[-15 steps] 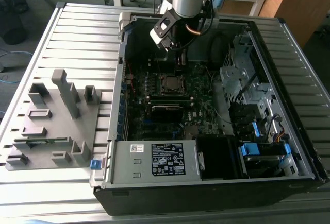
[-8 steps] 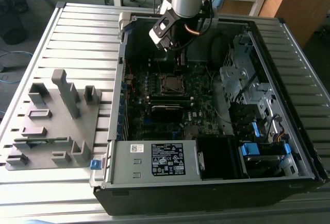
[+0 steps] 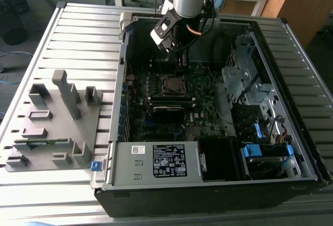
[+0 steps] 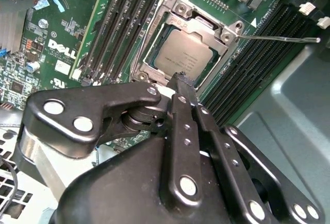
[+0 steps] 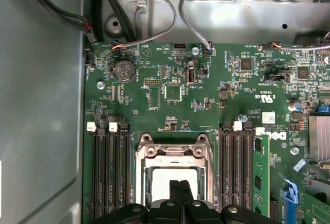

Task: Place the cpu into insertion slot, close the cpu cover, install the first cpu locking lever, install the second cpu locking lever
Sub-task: 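Close the cpu cover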

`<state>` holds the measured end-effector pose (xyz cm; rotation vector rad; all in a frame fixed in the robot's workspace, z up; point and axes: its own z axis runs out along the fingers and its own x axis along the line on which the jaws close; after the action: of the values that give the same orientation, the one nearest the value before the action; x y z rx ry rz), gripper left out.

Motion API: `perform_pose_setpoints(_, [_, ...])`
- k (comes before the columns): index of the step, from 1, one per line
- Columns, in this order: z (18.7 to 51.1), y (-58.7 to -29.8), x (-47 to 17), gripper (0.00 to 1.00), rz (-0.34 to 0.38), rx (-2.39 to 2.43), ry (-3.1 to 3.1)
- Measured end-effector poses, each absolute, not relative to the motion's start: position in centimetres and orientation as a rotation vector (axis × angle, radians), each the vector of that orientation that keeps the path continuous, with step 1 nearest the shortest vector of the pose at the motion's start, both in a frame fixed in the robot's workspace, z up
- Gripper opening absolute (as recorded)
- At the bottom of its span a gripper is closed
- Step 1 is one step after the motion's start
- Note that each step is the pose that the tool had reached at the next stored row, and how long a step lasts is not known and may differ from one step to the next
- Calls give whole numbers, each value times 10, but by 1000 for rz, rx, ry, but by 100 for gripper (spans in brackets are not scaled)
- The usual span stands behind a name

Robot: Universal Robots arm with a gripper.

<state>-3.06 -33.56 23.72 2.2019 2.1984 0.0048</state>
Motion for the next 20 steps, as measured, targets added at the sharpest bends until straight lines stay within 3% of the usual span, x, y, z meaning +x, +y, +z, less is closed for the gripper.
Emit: perform_pose_setpoints(20, [237, -336, -31, 11, 8, 2030, 2358])
